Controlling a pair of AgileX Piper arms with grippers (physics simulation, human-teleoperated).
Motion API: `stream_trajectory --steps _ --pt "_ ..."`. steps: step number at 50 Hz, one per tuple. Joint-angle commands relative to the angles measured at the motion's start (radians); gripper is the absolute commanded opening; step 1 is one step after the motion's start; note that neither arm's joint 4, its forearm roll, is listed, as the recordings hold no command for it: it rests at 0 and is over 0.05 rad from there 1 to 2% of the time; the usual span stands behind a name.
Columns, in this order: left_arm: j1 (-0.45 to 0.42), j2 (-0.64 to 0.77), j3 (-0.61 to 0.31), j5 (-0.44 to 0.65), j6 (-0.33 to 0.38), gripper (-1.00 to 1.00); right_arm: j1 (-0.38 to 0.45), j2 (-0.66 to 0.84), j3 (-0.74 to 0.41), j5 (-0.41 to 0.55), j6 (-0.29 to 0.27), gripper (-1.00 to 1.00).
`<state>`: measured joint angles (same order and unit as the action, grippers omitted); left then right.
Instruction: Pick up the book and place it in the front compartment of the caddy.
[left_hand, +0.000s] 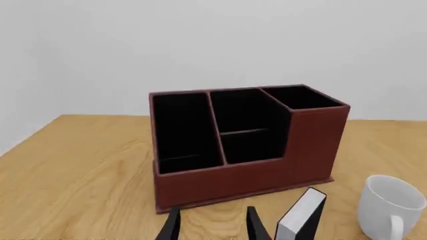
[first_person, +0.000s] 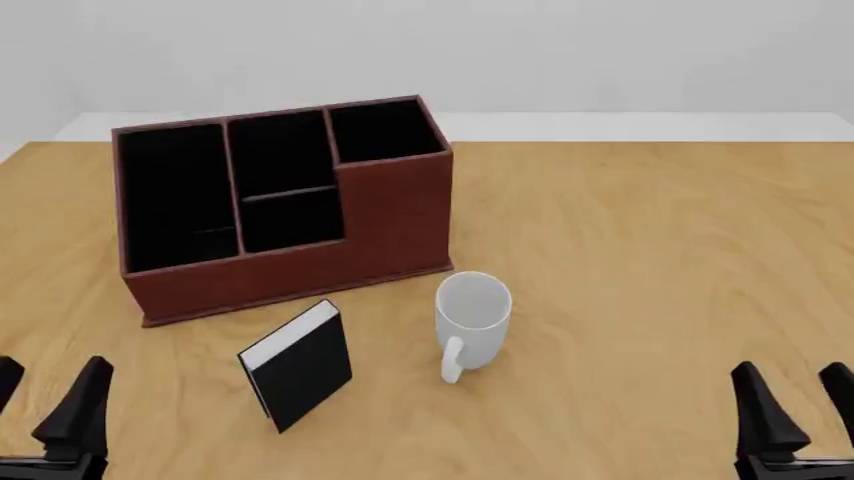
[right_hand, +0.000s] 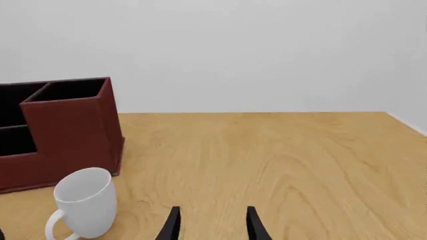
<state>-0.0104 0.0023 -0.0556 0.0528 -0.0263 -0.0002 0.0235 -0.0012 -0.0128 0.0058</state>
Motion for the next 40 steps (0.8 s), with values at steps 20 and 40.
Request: stream_trajectory --steps 20,40 --pt "0.032 0.057 0.023 -0.072 -0.053 1.00 -0.004 0.038 0.000 -0.055 0.003 1.00" --pt "-0.111 0.272 -0.334 0.114 0.069 1.00 0.011 0.090 0.000 -0.126 0.015 1.00"
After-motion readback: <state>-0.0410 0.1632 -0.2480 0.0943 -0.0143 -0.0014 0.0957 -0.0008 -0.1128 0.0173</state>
